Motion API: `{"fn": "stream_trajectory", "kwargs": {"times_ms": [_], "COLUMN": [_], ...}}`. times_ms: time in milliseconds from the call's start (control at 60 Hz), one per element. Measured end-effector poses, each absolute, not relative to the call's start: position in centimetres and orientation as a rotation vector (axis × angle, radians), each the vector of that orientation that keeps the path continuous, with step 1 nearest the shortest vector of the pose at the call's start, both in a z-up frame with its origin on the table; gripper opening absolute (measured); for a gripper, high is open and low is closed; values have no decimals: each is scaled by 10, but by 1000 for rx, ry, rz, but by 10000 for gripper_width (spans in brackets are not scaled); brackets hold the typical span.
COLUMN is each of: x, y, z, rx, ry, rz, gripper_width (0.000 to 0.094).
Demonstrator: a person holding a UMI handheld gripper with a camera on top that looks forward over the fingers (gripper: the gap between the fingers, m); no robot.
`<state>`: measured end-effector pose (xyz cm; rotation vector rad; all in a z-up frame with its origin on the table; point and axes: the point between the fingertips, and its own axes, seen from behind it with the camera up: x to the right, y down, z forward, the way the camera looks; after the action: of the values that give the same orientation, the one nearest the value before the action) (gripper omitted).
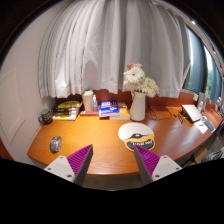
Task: Arrange mouse
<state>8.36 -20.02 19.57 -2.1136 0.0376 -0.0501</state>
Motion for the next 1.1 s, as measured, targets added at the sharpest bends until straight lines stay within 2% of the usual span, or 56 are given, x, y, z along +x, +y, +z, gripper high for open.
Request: {"fn": "stream_trajectory", "kwargs": {"times_ms": [67, 83, 133, 150, 367, 517, 750, 867, 967, 1100], "x": [55, 71, 20, 10, -115, -183, -245, -254, -244, -245], "y": [-208, -211, -214, -215, -207, -173, -91, -61, -45, -43], "z": [163, 185, 129, 119, 43, 16, -3, -11, -16, -15], "rx": [-2171, -2173, -2217, -2229, -2332, -2364, -2355, -2352, -2354, -2340], "ry": [25, 27, 5, -3, -137, -193, -196, -180, -170, -153], "rz": [-30, -25, -2, 7, 132, 179, 177, 154, 86, 99], "gripper_width": [836, 835, 835, 836, 841, 850, 837, 730, 535, 478]}}
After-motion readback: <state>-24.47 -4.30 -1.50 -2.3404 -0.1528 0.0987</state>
